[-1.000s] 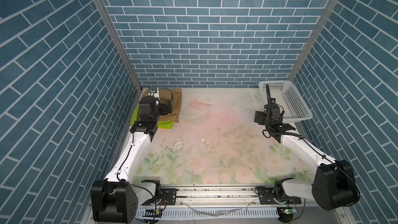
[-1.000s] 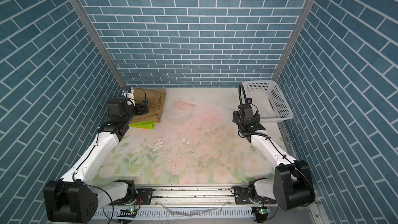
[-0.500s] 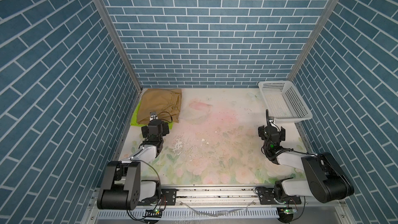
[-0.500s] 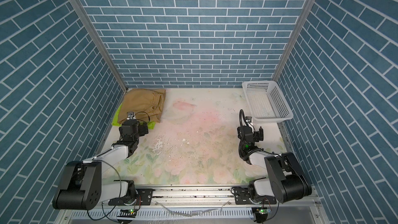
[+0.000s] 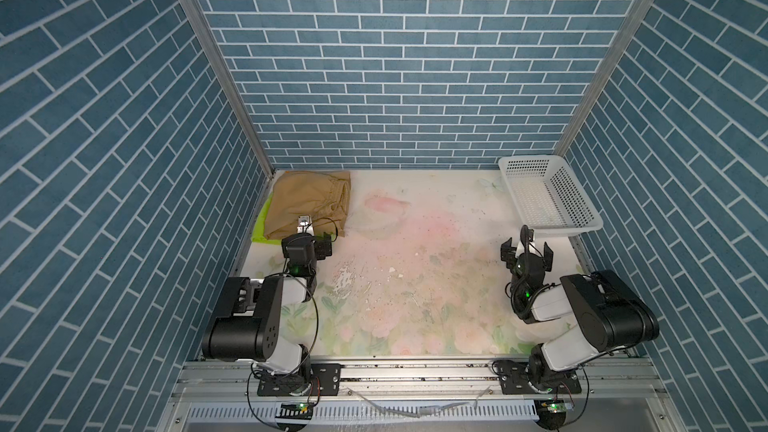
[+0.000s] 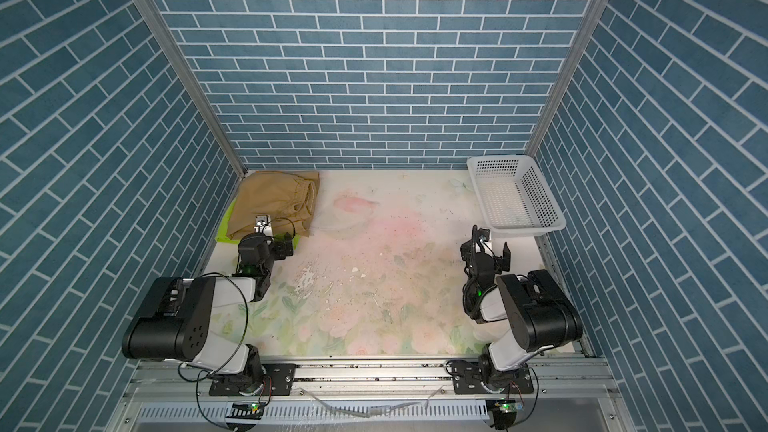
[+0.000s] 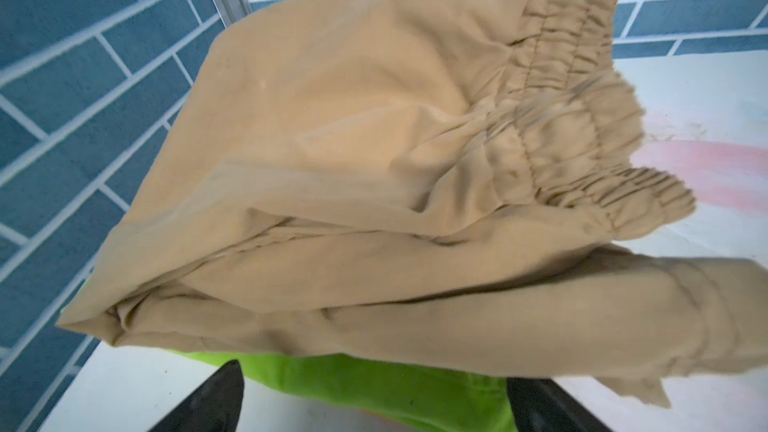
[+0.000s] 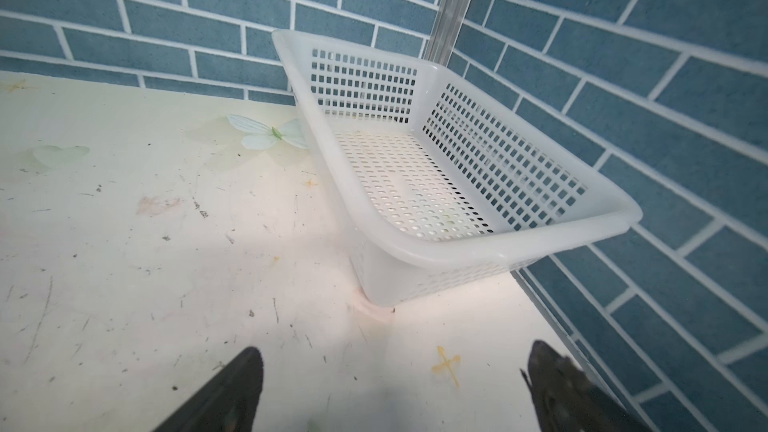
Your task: Fold and stack the shorts
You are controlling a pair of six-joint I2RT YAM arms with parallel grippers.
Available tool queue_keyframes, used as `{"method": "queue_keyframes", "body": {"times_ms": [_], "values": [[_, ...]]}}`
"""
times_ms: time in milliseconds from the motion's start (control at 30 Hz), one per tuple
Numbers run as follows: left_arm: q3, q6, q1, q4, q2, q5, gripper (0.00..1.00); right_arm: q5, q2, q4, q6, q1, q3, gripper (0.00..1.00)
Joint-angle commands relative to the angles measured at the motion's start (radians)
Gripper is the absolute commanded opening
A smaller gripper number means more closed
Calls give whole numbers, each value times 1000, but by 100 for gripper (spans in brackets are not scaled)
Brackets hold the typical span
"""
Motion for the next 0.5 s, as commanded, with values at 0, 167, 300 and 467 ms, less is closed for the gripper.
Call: {"method": "queue_keyframes", "body": {"times_ms": [0,167,300,467], "values": [[0,43,-6,39,12,79,100,-236,-1,96,80,-105,-29,99],[-4,44,-5,50,13,83,100,-317,-3,-68,208,-230,49,99],[-5,44,-5,52,15,84,100,-312,-32,-221,219,-240,106,99],[-4,44,-5,53,14,84,100,-370,-22,-354,193,-237,187,99]]}}
